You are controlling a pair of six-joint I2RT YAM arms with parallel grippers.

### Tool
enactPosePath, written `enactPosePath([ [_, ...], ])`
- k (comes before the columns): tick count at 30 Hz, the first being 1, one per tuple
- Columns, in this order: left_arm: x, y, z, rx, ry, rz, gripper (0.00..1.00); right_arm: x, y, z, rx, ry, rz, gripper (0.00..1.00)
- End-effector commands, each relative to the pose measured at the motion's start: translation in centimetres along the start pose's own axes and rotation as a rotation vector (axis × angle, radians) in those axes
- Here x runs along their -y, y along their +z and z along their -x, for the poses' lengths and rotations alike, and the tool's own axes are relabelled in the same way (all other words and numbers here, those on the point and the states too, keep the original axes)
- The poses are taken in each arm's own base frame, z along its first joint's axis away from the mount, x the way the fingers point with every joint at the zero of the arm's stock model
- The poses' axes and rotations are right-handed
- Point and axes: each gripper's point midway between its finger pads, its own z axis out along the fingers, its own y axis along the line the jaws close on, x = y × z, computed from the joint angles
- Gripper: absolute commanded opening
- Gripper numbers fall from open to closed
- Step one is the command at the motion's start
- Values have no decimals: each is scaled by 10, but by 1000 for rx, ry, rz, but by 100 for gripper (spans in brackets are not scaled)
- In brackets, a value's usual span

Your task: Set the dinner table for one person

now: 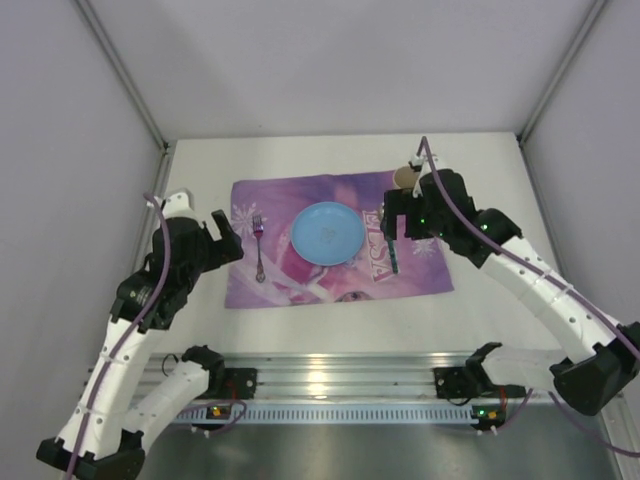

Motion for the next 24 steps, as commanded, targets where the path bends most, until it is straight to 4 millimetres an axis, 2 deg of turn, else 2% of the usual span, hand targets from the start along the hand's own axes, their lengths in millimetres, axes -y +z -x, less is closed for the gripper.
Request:
enactPosePath([
  [1, -7, -5, 6, 45, 27, 16, 98, -2, -18, 32, 170, 19, 0, 100],
  [5, -8, -2, 5, 45, 57, 14, 98, -4, -34, 34, 242, 26, 49, 100],
  [8, -3, 3, 11, 73, 61, -4, 98, -3, -42, 40, 323, 47, 66, 100],
  [15, 13, 19, 38, 155, 60, -24, 99, 31, -47, 49, 406, 155, -109, 100],
  [20, 20, 28, 49, 177, 98, -27, 99, 23, -55, 53, 456, 104, -44, 100],
  [24, 19, 29, 53, 207, 100, -27, 98, 18, -52, 50, 438, 68, -15, 100],
])
